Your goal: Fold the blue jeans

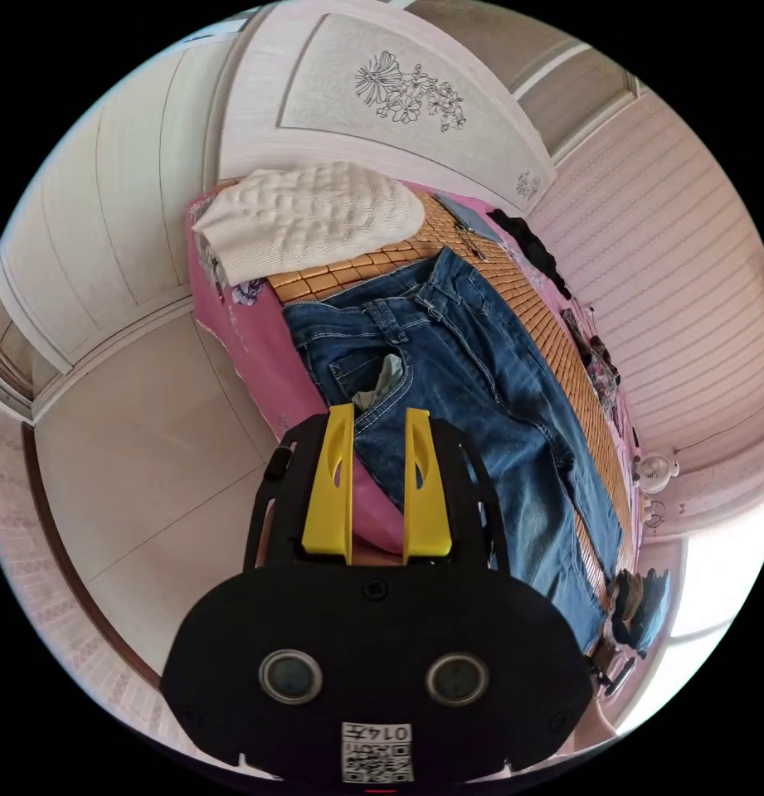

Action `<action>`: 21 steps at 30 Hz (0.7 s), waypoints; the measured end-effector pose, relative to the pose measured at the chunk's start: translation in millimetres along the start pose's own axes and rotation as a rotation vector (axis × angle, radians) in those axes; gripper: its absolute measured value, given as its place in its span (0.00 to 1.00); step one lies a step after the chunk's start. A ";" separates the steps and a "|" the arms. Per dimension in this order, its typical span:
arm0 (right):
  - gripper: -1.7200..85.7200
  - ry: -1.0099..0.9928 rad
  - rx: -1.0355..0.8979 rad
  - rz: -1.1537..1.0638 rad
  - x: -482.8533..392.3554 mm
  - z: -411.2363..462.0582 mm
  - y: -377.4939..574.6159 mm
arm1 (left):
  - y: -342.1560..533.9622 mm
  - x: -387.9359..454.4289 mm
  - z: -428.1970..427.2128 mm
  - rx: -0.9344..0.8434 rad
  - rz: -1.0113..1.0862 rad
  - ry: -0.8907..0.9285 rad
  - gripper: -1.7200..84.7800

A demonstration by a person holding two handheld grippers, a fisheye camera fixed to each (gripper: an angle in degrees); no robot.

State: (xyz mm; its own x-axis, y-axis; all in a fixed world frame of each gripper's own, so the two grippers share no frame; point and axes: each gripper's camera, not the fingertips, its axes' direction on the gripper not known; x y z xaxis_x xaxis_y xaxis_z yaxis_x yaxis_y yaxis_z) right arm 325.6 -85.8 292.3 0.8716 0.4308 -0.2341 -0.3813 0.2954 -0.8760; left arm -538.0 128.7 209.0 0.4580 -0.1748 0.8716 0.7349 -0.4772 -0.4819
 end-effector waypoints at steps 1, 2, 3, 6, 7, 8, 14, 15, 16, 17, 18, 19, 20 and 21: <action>0.03 0.032 -0.009 -0.024 -3.5 -0.8 -1.5 | -3.6 -6.7 -1.5 0.007 -0.023 0.010 0.12; 0.03 0.042 -0.014 -0.032 -4.4 -1.4 -2.3 | -10.5 -19.3 -3.5 0.024 -0.074 0.028 0.12; 0.03 0.049 -0.021 -0.034 -3.7 -4.0 -3.9 | -17.5 -32.5 -4.5 0.037 -0.145 0.051 0.12; 0.05 -0.030 0.065 0.052 14.2 -23.3 1.1 | -36.6 -57.3 -6.0 0.069 -0.274 0.112 0.12; 0.06 -0.068 0.077 0.106 26.1 -28.8 4.7 | -41.3 -59.3 -6.1 0.069 -0.278 0.106 0.12; 0.06 -0.081 0.083 0.132 32.4 -31.0 7.0 | -51.7 -61.1 -6.1 0.063 -0.271 0.079 0.12; 0.10 -0.084 0.025 0.327 85.1 -31.1 33.4 | -96.3 -59.2 3.0 -0.057 -0.257 0.028 0.10; 0.11 -0.081 0.015 0.348 90.9 -31.0 37.2 | -103.7 -53.8 2.3 -0.088 -0.218 -0.015 0.09; 0.12 -0.092 0.011 0.364 96.1 -31.0 40.5 | -107.4 -50.7 1.2 -0.100 -0.194 -0.031 0.09; 0.12 -0.099 0.009 0.375 98.6 -30.7 42.1 | -114.0 -45.4 -2.1 -0.125 -0.162 -0.066 0.08; 0.13 -0.117 -0.004 0.397 103.7 -29.3 45.0 | -119.2 -40.7 -6.4 -0.135 -0.124 -0.062 0.07; 0.13 -0.140 -0.038 0.411 108.0 -26.4 47.2 | -121.5 -39.0 -9.1 -0.136 -0.111 -0.063 0.07; 0.14 -0.151 -0.053 0.416 109.6 -24.8 48.5 | -125.4 -35.6 -15.2 -0.135 -0.081 -0.063 0.06; 0.15 -0.167 -0.061 0.430 111.9 -22.8 52.4 | -129.0 -31.7 -21.7 -0.130 -0.048 -0.062 0.05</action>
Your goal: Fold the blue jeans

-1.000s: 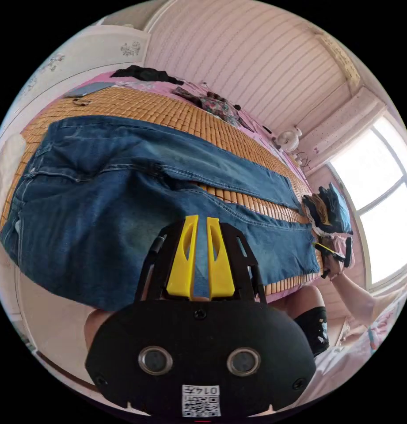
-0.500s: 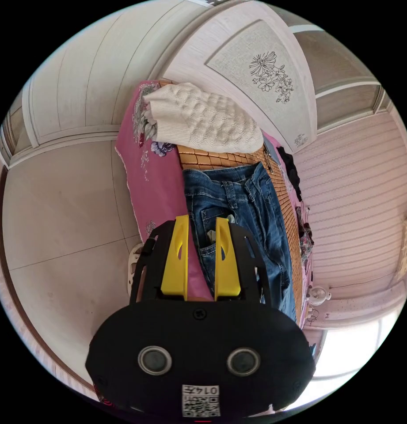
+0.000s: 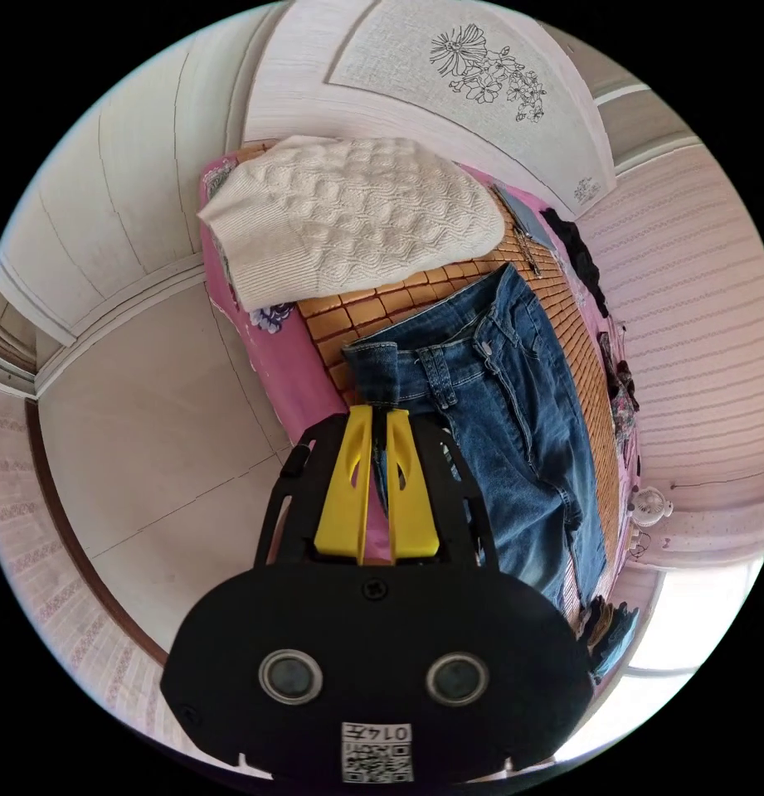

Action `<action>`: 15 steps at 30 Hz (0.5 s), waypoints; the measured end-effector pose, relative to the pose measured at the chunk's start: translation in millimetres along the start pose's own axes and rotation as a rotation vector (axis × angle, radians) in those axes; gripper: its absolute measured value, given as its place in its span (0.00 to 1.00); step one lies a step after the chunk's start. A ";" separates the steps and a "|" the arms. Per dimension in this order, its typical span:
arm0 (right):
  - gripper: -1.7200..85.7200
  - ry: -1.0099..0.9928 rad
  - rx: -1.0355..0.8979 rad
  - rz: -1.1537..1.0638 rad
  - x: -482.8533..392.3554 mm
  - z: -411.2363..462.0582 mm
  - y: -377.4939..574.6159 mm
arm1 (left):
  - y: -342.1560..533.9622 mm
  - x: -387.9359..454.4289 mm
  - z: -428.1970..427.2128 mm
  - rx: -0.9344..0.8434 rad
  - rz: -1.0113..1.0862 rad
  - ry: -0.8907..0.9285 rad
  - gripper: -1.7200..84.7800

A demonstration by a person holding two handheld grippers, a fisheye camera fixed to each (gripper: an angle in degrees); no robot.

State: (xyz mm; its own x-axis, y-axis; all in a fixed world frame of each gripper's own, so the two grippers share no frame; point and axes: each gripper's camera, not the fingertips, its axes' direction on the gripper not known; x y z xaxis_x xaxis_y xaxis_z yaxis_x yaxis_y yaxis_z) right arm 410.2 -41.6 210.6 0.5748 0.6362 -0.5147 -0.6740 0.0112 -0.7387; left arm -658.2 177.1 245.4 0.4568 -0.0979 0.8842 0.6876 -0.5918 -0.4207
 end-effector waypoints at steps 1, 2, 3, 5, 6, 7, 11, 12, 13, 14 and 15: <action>0.14 -0.006 0.022 0.010 3.3 -2.6 3.4 | -1.2 2.1 -3.6 0.003 0.018 0.000 0.05; 0.13 -0.008 0.026 0.016 5.1 -4.0 4.5 | -3.4 6.8 -10.4 0.007 0.054 -0.003 0.04; 0.12 -0.015 0.029 0.024 8.7 -7.1 6.0 | -5.1 12.1 -16.5 0.008 0.088 -0.011 0.03; 0.11 -0.029 0.021 0.032 15.0 -11.6 7.6 | -6.1 20.8 -24.7 0.012 0.135 -0.029 0.02; 0.10 -0.045 0.016 0.039 20.2 -14.1 8.9 | -6.0 26.2 -29.9 0.018 0.160 -0.042 0.02; 0.09 -0.065 0.009 0.043 25.5 -16.4 10.5 | -5.8 28.7 -32.5 0.022 0.169 -0.046 0.02; 0.07 -0.220 0.015 0.068 46.6 -26.8 21.0 | -2.6 37.6 -51.7 0.060 0.157 0.028 0.02; 0.06 -0.298 0.036 0.084 54.9 -32.0 25.8 | -0.6 40.2 -58.1 0.074 0.161 0.061 0.02; 0.05 -0.340 0.090 0.102 61.5 -41.2 31.6 | 0.5 41.8 -61.4 0.079 0.167 0.069 0.02; 0.05 -0.362 0.125 0.105 64.2 -47.0 34.3 | 2.1 45.1 -67.7 0.086 0.184 0.079 0.02; 0.05 -0.412 0.191 0.118 69.5 -59.0 38.0 | 3.7 48.5 -74.8 0.096 0.198 0.095 0.02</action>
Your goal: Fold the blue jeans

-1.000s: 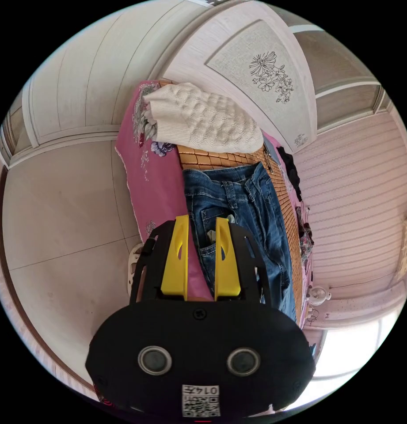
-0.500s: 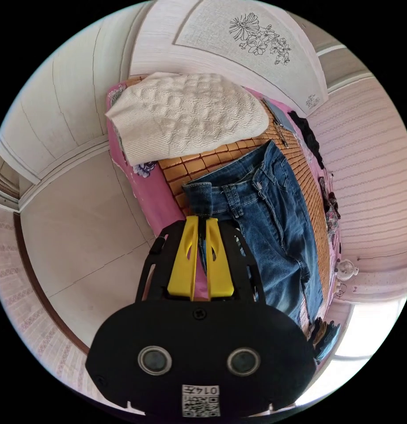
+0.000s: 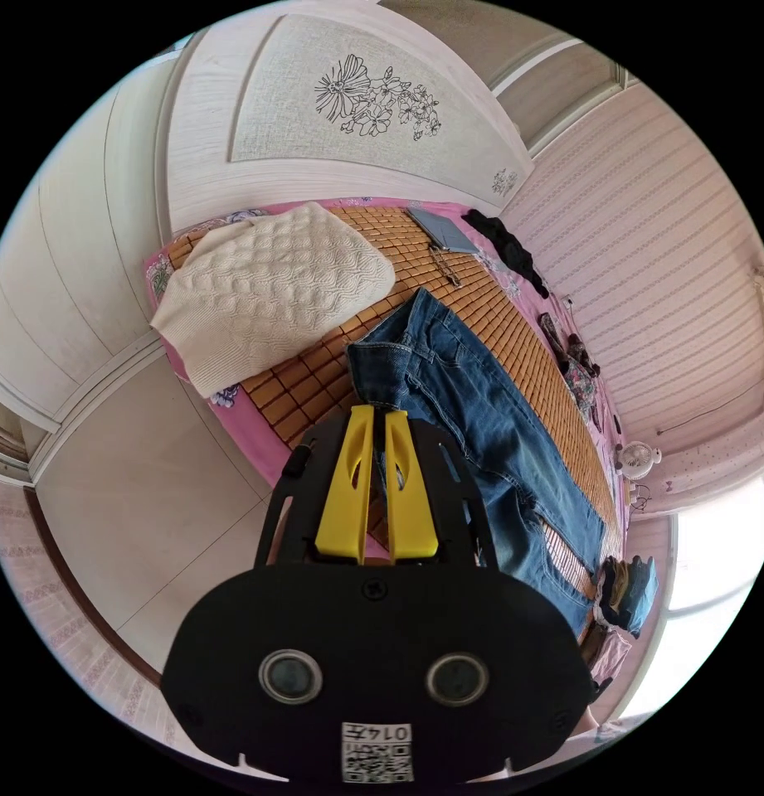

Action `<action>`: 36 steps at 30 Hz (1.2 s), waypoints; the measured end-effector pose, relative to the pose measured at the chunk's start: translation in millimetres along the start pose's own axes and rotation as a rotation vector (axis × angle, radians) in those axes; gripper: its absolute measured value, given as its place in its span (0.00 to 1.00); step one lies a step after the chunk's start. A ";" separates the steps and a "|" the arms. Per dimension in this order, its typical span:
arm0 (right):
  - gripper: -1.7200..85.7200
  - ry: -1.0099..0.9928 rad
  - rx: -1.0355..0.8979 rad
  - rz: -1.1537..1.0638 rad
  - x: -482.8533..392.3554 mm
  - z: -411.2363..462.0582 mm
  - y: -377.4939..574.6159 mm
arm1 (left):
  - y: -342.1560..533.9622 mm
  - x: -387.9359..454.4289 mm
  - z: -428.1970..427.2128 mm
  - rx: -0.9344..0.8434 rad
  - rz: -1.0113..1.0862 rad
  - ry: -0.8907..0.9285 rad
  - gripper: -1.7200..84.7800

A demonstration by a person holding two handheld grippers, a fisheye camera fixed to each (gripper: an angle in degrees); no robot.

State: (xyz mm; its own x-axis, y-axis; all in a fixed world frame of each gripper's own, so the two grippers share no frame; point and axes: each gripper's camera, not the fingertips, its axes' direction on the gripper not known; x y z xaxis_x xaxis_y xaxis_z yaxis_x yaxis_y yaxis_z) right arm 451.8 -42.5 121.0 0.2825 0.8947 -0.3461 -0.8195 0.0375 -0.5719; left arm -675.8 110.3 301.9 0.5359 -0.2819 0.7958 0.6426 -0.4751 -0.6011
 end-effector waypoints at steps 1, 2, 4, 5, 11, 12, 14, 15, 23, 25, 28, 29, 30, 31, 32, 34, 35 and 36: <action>0.04 -0.055 0.039 0.010 -0.6 -10.6 -1.7 | -0.1 2.2 -3.5 0.008 0.010 0.013 0.02; 0.04 -0.081 0.056 0.009 -1.9 -15.2 -3.3 | -0.9 7.1 -10.4 0.030 0.037 0.048 0.02; 0.03 -0.155 0.112 -0.029 -14.1 -28.8 -14.3 | -2.7 13.8 -19.0 0.064 0.065 0.121 0.02; 0.03 -0.168 0.125 -0.043 -18.7 -31.2 -18.3 | -4.2 18.4 -23.6 0.086 0.073 0.170 0.02; 0.03 -0.227 0.212 -0.203 -90.9 -29.5 -105.2 | -32.9 58.3 -28.5 0.178 0.128 0.277 0.05; 0.03 -0.193 0.226 -0.269 -116.9 -24.1 -131.9 | -45.1 71.5 -23.2 0.199 0.150 0.283 0.06; 0.03 -0.159 0.261 -0.325 -159.7 -11.9 -172.4 | -61.4 90.7 -9.0 0.241 0.134 0.308 0.08; 0.04 -0.174 0.282 -0.275 -180.4 0.7 -199.1 | -68.9 101.0 5.5 0.279 0.087 0.374 0.09; 0.06 0.051 0.162 -0.162 -233.7 113.1 -222.4 | -37.0 158.6 85.8 0.333 0.015 0.446 0.09; 0.05 0.185 0.010 -0.253 -232.5 158.4 -203.6 | -22.3 177.7 110.5 0.220 0.116 0.403 0.09; 0.03 0.383 -0.128 -0.422 -240.6 206.0 -179.6 | 9.8 210.5 161.8 -0.001 0.253 0.228 0.07; 0.03 0.434 -0.163 -0.464 -242.9 215.5 -175.4 | 21.5 221.1 184.1 -0.086 0.287 0.136 0.06; 0.02 0.507 -0.171 -0.566 -250.5 226.3 -166.2 | 31.8 229.9 204.7 -0.160 0.324 0.064 0.05; 0.02 0.576 -0.179 -0.656 -259.4 231.9 -158.9 | 36.5 234.2 213.9 -0.190 0.350 0.033 0.05; 0.02 0.608 -0.186 -0.693 -263.4 235.1 -155.9 | 45.6 242.3 225.9 -0.205 0.420 0.000 0.04; 0.02 0.729 -0.216 -0.858 -273.7 243.5 -138.1 | 53.1 252.4 237.1 -0.232 0.491 -0.023 0.02; 0.02 0.751 -0.219 -0.892 -274.1 243.9 -132.8 | 54.8 258.0 243.2 -0.264 0.505 -0.033 0.02; 0.02 0.774 -0.227 -0.933 -272.1 241.4 -122.6 | 57.6 264.7 248.7 -0.298 0.532 -0.055 0.02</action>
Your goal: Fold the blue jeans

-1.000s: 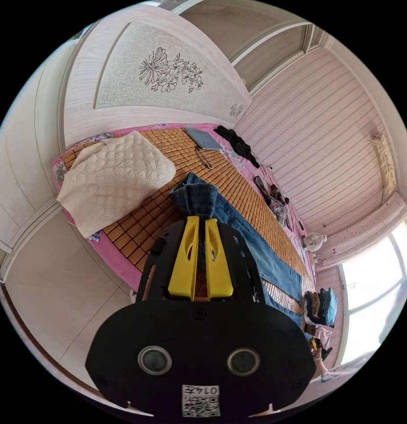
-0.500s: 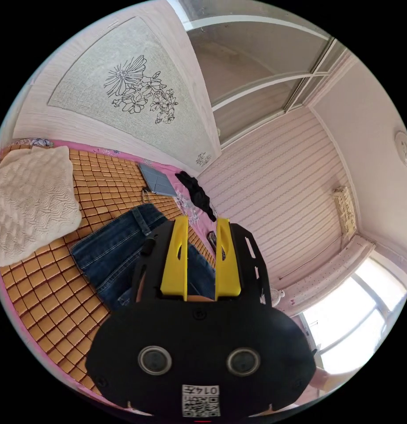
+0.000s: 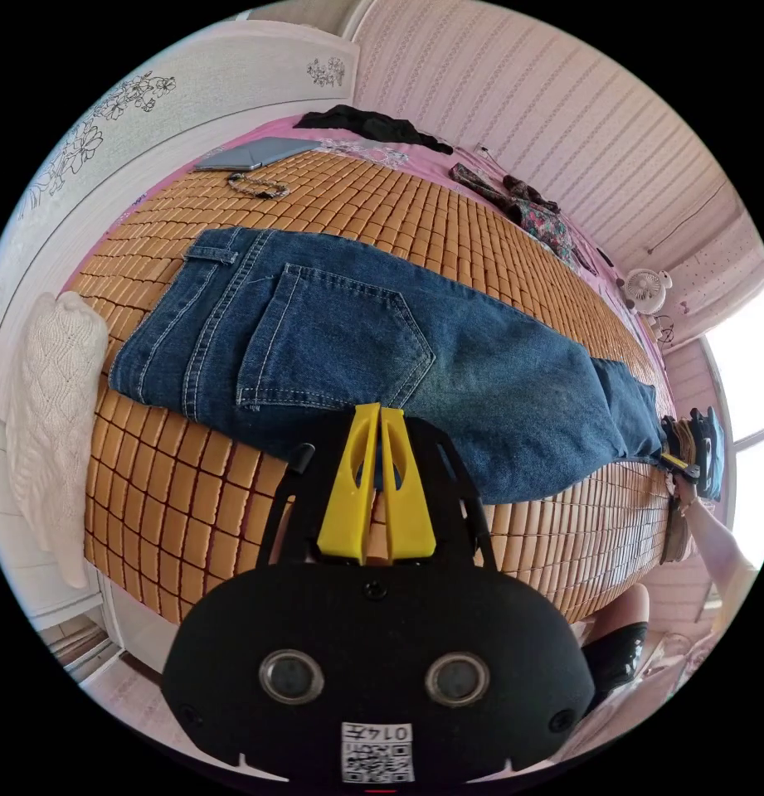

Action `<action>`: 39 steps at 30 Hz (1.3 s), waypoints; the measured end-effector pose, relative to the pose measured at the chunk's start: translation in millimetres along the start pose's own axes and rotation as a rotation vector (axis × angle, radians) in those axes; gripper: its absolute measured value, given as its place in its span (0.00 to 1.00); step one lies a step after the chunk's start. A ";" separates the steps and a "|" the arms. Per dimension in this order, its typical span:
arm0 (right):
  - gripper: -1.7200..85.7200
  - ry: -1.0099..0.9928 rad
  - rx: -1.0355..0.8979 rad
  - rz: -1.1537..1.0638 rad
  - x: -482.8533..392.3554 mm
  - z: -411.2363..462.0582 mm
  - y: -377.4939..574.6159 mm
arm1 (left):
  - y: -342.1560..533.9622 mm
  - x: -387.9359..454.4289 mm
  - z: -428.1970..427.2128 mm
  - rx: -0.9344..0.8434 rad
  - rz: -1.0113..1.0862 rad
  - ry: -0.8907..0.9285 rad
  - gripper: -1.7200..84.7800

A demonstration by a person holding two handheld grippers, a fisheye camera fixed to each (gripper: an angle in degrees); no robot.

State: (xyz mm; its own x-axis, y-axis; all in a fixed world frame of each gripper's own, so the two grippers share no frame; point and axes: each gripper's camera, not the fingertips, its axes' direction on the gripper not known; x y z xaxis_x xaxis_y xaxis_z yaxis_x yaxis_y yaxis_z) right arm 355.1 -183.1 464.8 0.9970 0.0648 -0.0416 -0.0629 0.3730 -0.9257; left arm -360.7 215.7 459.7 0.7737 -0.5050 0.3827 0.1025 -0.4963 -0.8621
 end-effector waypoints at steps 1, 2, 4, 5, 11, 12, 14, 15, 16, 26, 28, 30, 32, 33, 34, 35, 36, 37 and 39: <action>0.02 -0.016 0.002 0.002 -0.8 -3.1 13.1 | -0.9 4.4 2.4 -0.023 0.023 -0.018 0.02; 0.02 -0.040 0.004 0.015 0.6 -4.8 21.5 | -1.4 16.8 8.2 -0.077 0.093 -0.082 0.01; 0.02 -0.193 -0.013 0.083 10.1 -10.2 61.9 | 3.1 40.3 18.2 -0.143 0.236 -0.218 0.01; 0.02 -0.229 -0.010 0.096 12.2 -12.5 73.0 | 8.1 54.8 24.5 -0.160 0.301 -0.307 0.01; 0.02 -0.373 0.082 0.377 48.5 -36.8 191.5 | 37.4 106.4 28.4 -0.023 0.349 -0.379 0.02; 0.02 -0.428 0.105 0.495 62.2 -37.6 213.4 | 47.4 126.1 25.1 0.017 0.418 -0.367 0.02; 0.04 -0.517 0.158 0.629 78.2 -33.9 239.1 | 63.1 158.1 22.3 0.051 0.514 -0.293 0.02; 0.06 -0.548 0.168 0.705 86.7 -28.0 248.3 | 73.0 179.6 22.4 0.056 0.563 -0.204 0.03; 0.07 -0.566 0.164 0.743 92.6 -22.5 249.4 | 77.3 189.4 23.0 0.058 0.578 -0.155 0.03; 0.08 -0.588 0.165 0.595 108.7 -27.9 191.6 | 87.6 312.5 91.6 0.039 0.587 0.271 0.08; 0.05 -0.525 0.333 0.503 120.2 -79.7 198.8 | 78.5 322.4 96.2 0.038 0.582 0.293 0.08; 0.04 -0.509 0.372 0.515 130.8 -92.8 212.1 | 66.5 333.3 99.7 0.031 0.589 0.319 0.08; 0.05 -0.555 0.289 0.575 138.6 -68.2 222.3 | 58.9 339.3 105.9 0.008 0.589 0.323 0.08; 0.05 -0.584 0.181 0.608 137.8 -39.5 226.0 | 54.4 342.7 113.0 -0.019 0.586 0.303 0.08; 0.06 -0.593 0.130 0.612 131.4 -18.4 230.4 | 52.7 344.2 117.0 -0.029 0.586 0.292 0.08; 0.06 -0.591 0.114 0.608 127.8 -12.0 232.3 | 51.0 347.5 126.2 -0.046 0.598 0.269 0.08; 0.07 -0.560 0.114 0.615 122.3 -8.2 236.9 | 50.9 350.5 137.6 -0.069 0.608 0.233 0.08; 0.08 -0.526 0.149 0.648 119.4 -12.1 243.4 | 51.2 352.1 144.3 -0.090 0.613 0.216 0.08; 0.09 -0.519 0.195 0.680 116.0 -17.6 252.5 | 55.6 360.9 166.8 -0.155 0.651 0.156 0.08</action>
State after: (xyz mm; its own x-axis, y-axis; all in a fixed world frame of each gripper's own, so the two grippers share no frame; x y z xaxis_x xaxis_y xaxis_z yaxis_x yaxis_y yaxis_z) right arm 455.7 -97.6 219.7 0.5974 0.7260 -0.3406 -0.6900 0.2490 -0.6796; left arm 28.5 123.6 494.4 0.5468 -0.8248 -0.1439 -0.4522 -0.1463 -0.8798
